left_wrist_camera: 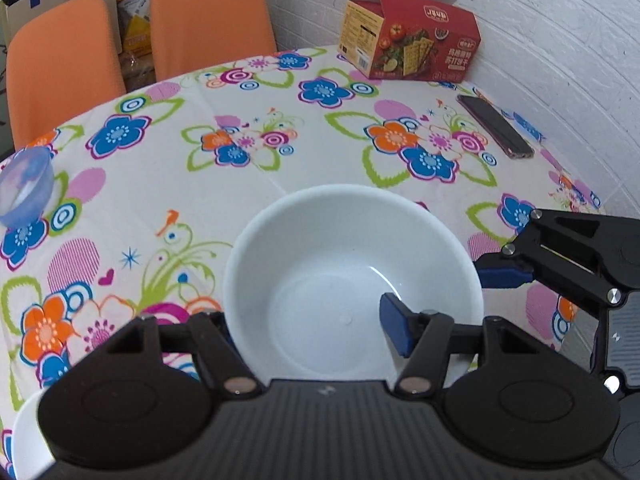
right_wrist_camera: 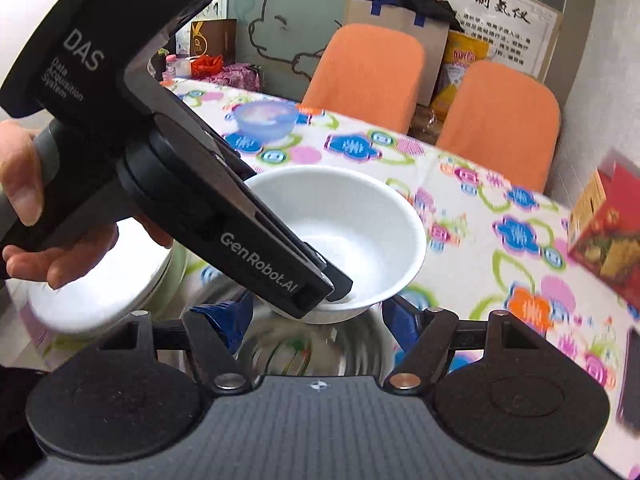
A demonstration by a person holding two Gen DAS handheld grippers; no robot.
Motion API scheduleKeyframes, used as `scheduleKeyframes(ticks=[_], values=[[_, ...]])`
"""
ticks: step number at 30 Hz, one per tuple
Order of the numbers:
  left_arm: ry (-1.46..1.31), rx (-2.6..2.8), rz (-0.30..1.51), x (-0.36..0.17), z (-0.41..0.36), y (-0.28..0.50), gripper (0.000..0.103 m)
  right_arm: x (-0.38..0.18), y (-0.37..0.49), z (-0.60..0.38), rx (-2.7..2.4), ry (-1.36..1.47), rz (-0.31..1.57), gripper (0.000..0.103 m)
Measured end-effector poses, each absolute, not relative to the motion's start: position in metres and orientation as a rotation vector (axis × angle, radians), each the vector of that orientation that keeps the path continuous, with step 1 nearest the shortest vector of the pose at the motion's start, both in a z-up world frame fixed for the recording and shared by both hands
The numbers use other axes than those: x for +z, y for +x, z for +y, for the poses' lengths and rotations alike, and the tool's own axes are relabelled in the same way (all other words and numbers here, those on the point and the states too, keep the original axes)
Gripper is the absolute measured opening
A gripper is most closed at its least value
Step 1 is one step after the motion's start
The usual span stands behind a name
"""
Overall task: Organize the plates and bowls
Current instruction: 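Carry the white bowl into the steel bowl and open the right gripper, then move the right gripper to the translucent blue bowl rim and grasp it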
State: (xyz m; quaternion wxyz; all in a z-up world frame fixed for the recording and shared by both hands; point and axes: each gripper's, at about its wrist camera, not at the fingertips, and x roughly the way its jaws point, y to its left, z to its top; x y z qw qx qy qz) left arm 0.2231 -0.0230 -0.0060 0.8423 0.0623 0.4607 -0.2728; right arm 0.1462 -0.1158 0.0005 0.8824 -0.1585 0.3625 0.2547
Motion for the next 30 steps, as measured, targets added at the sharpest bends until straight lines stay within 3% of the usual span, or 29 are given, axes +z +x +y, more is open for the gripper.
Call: scheduleKeyframes(ticks=[3, 10, 20, 30], values=[[0.182, -0.548, 0.978, -0.018, -0.027, 0.215, 0.063, -0.011, 0.135, -0.119, 0.533, -0.329, 0.771, 0.058], [0.179, -0.557, 0.994, -0.022, -0.025, 0.213, 0.078, -0.026, 0.112, -0.129, 0.535, -0.321, 0.770, 0.057], [0.186, -0.522, 0.898, 0.015, 0.000, 0.204, 0.084, -0.017, 0.096, -0.155, 0.514, -0.257, 0.799, 0.057], [0.125, -0.281, 0.859, 0.039, 0.108, 0.232, 0.087, 0.010, 0.111, -0.130, 0.590, -0.275, 0.714, 0.058]])
